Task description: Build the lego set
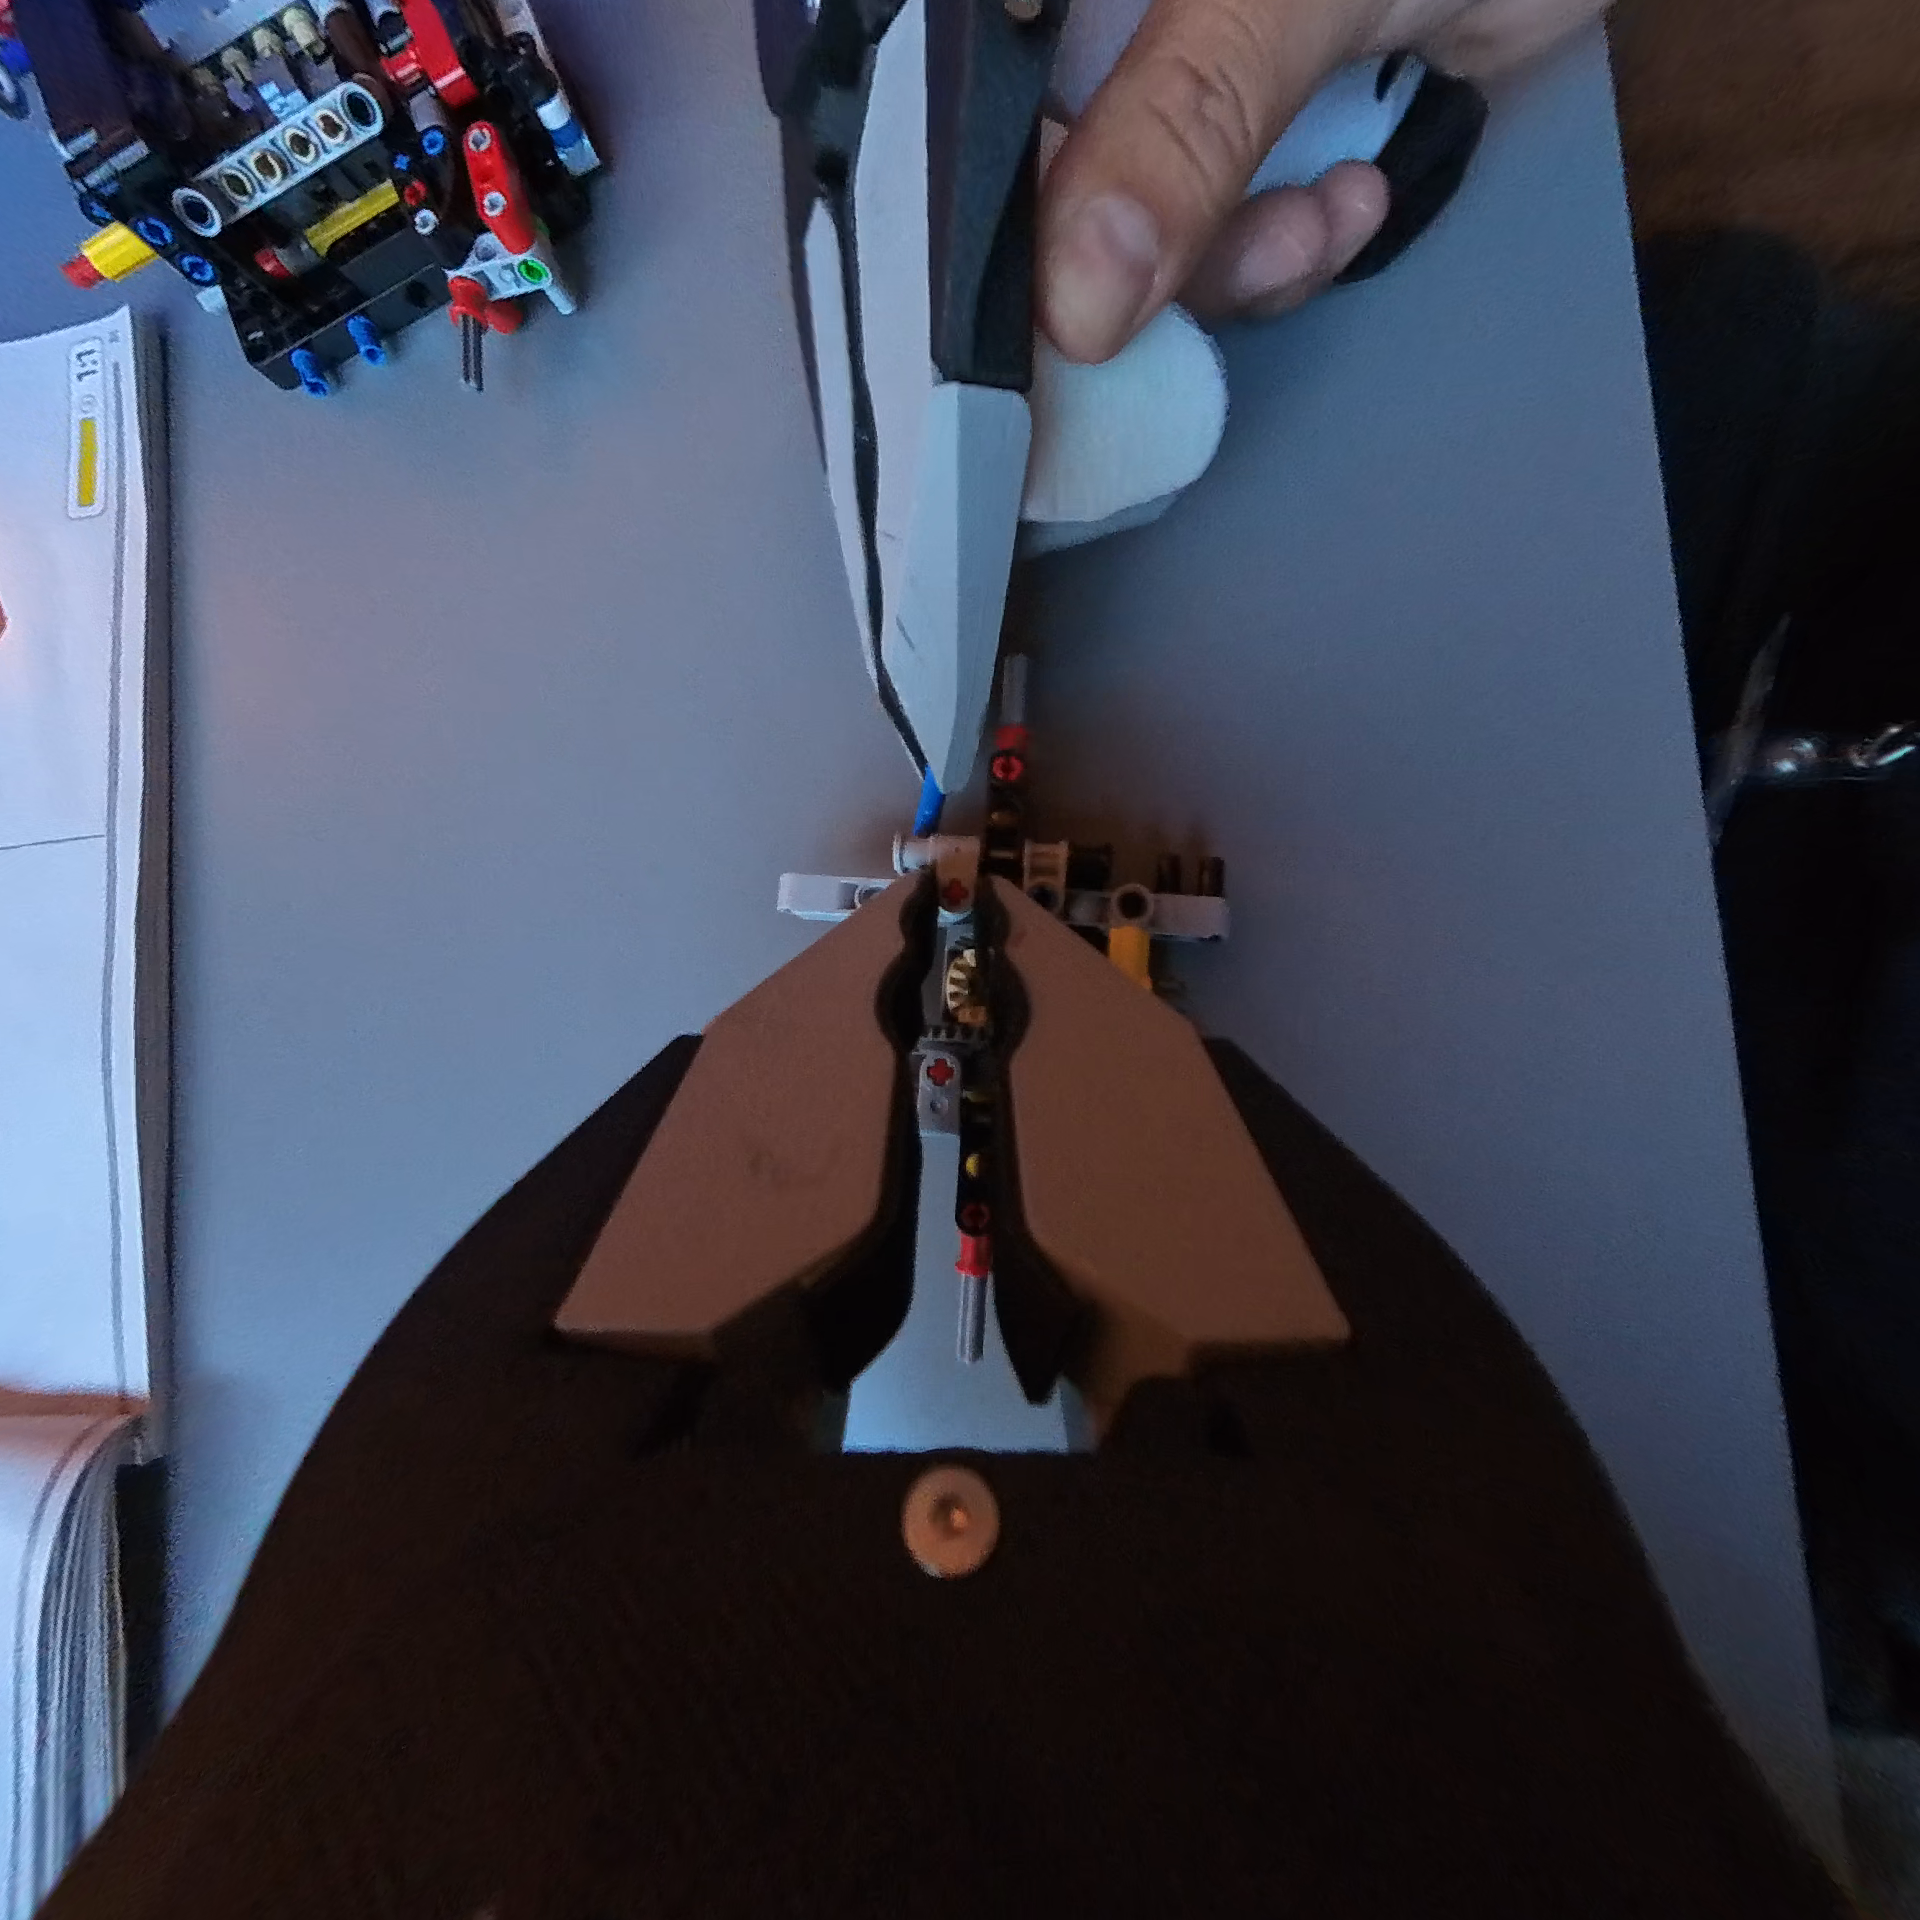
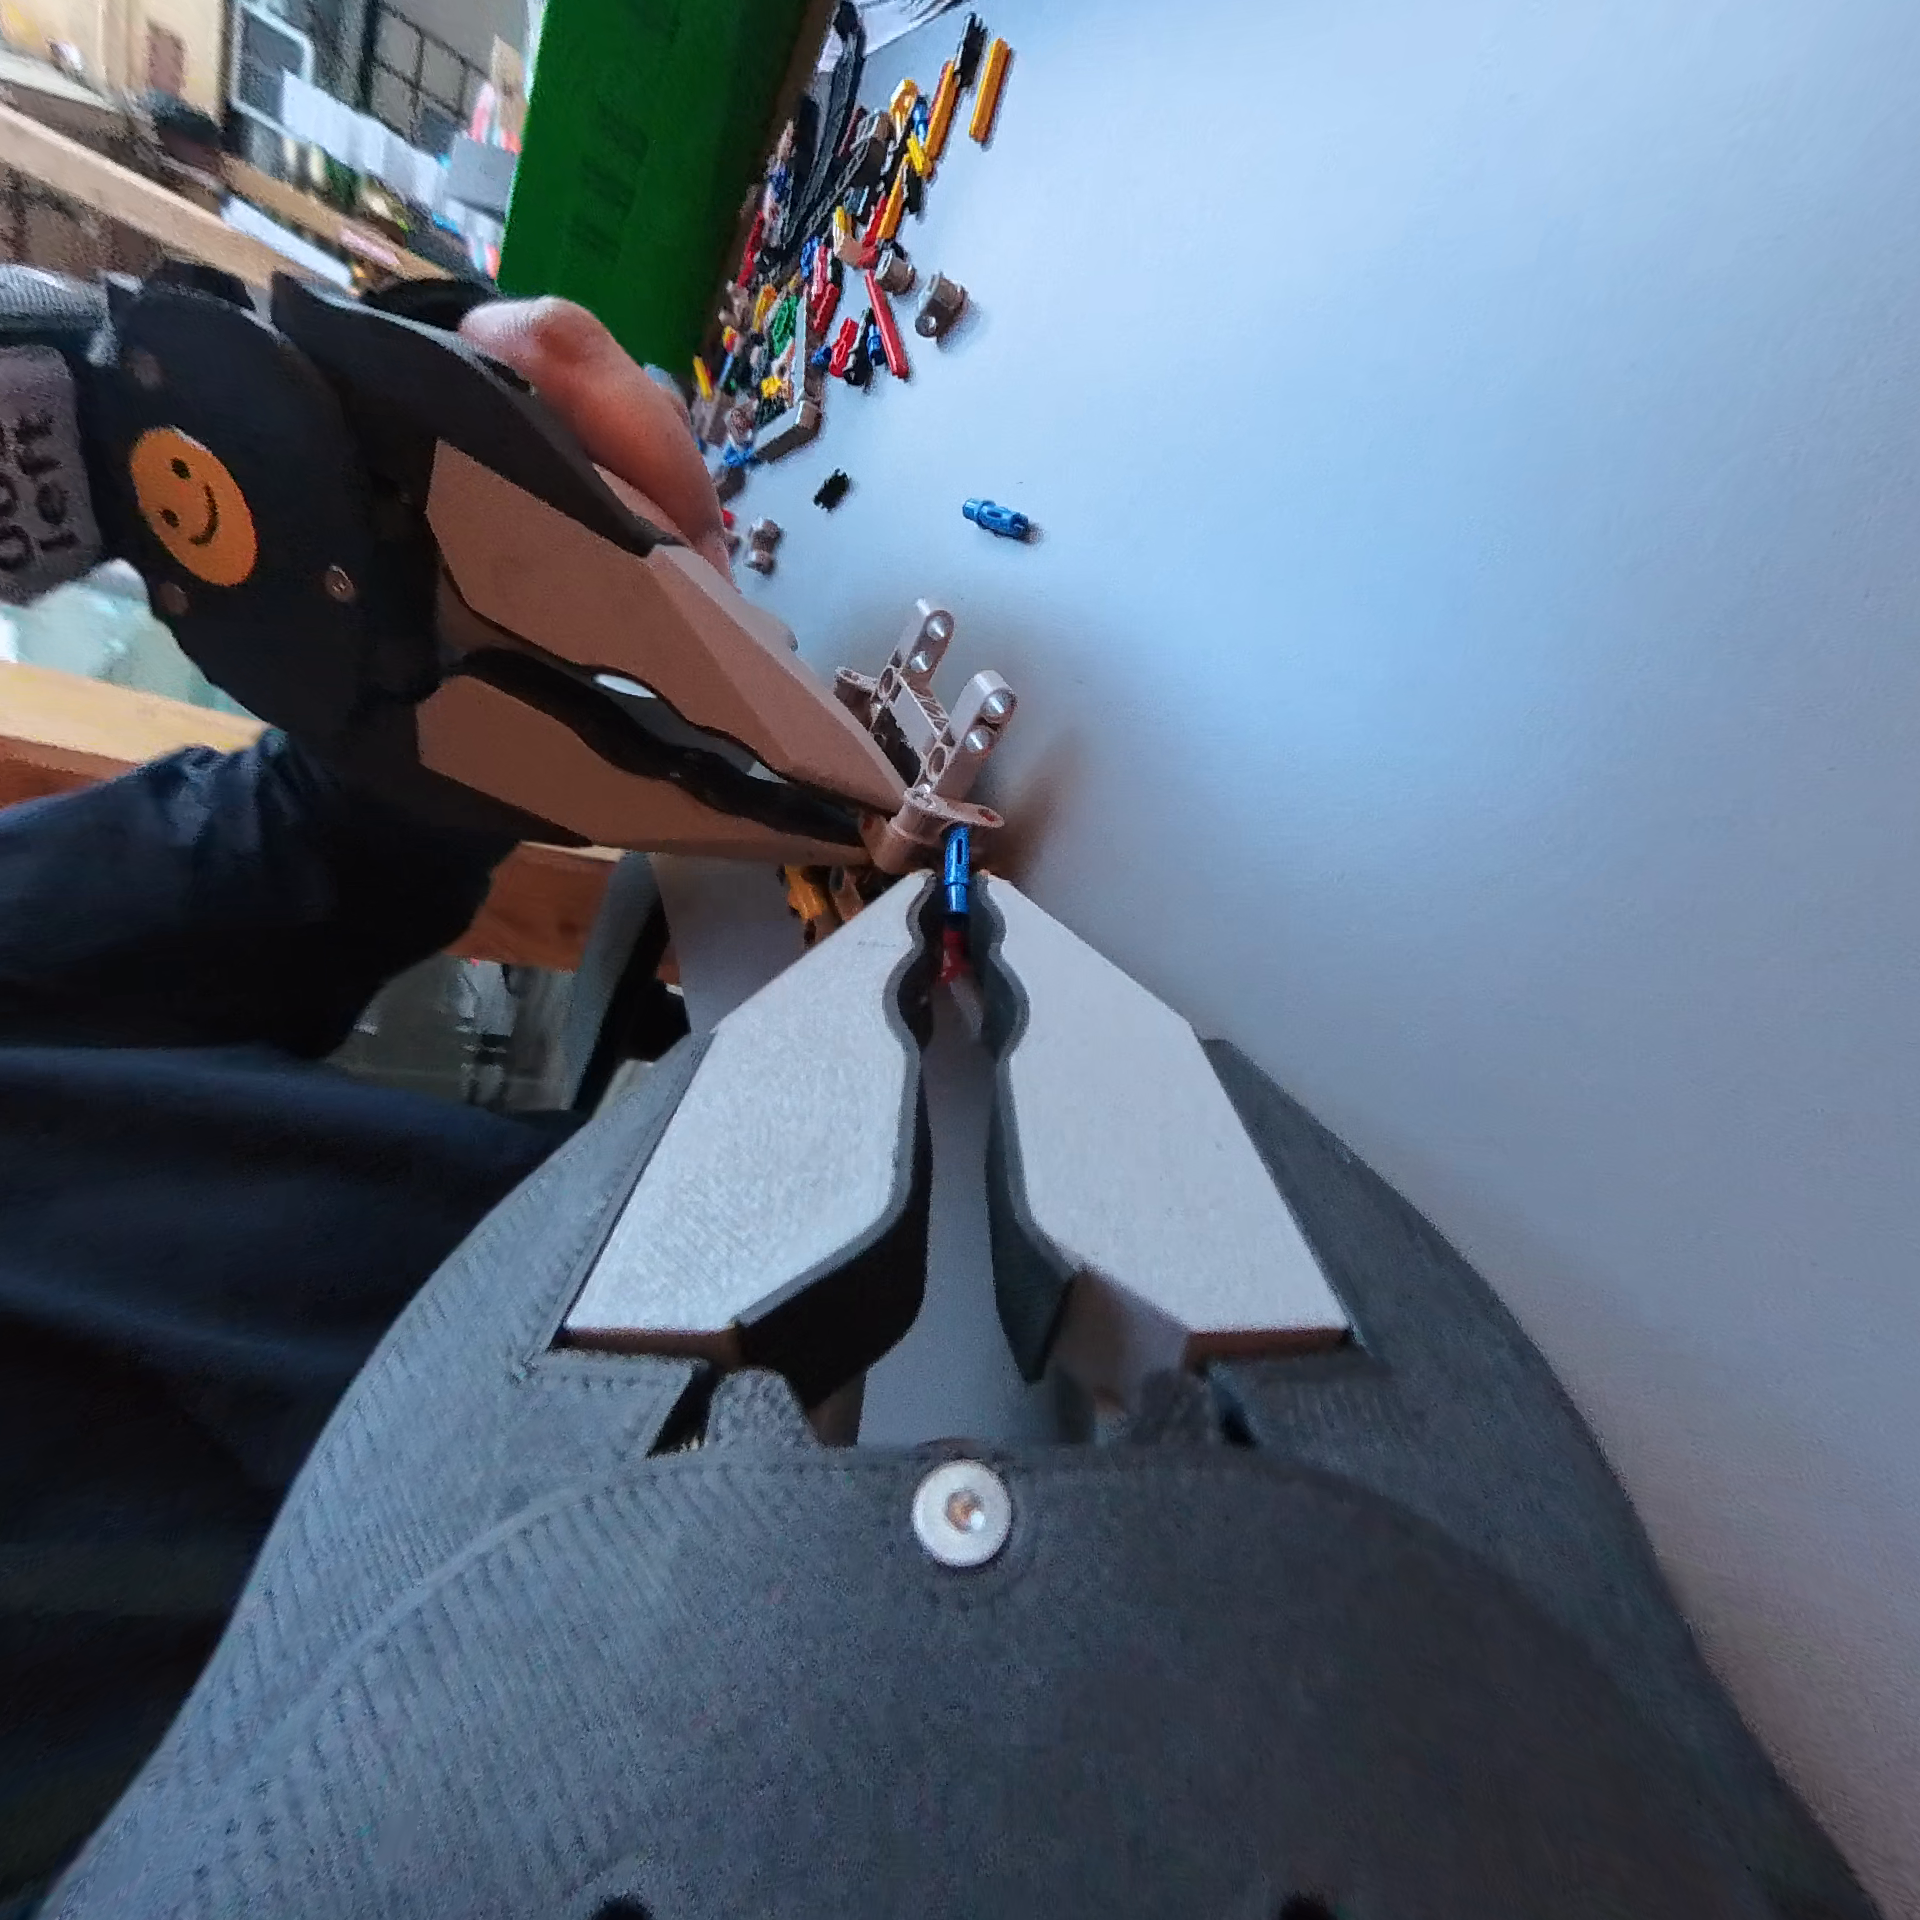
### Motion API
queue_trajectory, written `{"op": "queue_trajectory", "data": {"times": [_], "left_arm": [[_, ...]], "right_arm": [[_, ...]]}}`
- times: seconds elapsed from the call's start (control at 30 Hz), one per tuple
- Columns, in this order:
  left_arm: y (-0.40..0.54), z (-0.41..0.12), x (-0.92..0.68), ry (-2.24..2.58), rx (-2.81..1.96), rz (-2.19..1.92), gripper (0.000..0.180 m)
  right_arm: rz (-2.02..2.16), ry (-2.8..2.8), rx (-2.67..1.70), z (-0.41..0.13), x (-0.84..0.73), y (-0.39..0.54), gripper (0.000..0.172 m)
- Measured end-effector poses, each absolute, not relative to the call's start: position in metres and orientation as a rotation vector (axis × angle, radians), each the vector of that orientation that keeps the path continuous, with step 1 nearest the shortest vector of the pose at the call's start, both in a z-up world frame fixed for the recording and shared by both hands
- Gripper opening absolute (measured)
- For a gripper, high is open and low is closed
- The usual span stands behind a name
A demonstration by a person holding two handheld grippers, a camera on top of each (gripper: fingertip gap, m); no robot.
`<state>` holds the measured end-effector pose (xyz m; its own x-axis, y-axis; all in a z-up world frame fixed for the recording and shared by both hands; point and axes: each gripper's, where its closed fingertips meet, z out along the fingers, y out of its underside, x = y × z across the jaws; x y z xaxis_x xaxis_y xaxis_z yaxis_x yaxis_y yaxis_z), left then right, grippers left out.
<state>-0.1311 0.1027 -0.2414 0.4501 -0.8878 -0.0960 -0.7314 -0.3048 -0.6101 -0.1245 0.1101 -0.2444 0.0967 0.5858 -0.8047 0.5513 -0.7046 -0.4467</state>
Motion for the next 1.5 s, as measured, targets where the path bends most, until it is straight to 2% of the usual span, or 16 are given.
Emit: {"op": "queue_trajectory", "data": {"times": [0.23,0.53,0.77,1.1,1.37,1.5], "left_arm": [[0.102,-0.241,-0.133,1.312,-2.089,-0.41,0.004],[0.102,-0.241,-0.138,1.288,-2.069,-0.496,0.005],[0.1,-0.241,-0.139,1.27,-2.023,-0.593,0.005],[0.095,-0.24,-0.145,1.228,-1.974,-0.65,0.004],[0.095,-0.24,-0.148,1.215,-1.958,-0.622,0.005],[0.096,-0.24,-0.149,1.217,-1.957,-0.634,0.005]], "right_arm": [[1.864,-1.104,-2.397,-0.244,-0.128,0.109,0.001],[1.809,-1.392,-2.323,-0.246,-0.133,0.111,0.0],[1.502,-1.811,-1.948,-0.247,-0.134,0.11,0.001],[1.17,-2.062,-1.51,-0.246,-0.142,0.107,0.002],[1.546,-1.785,-2.108,-0.254,-0.141,0.1,0.001],[1.702,-1.743,-2.22,-0.252,-0.142,0.098,0.001]]}}
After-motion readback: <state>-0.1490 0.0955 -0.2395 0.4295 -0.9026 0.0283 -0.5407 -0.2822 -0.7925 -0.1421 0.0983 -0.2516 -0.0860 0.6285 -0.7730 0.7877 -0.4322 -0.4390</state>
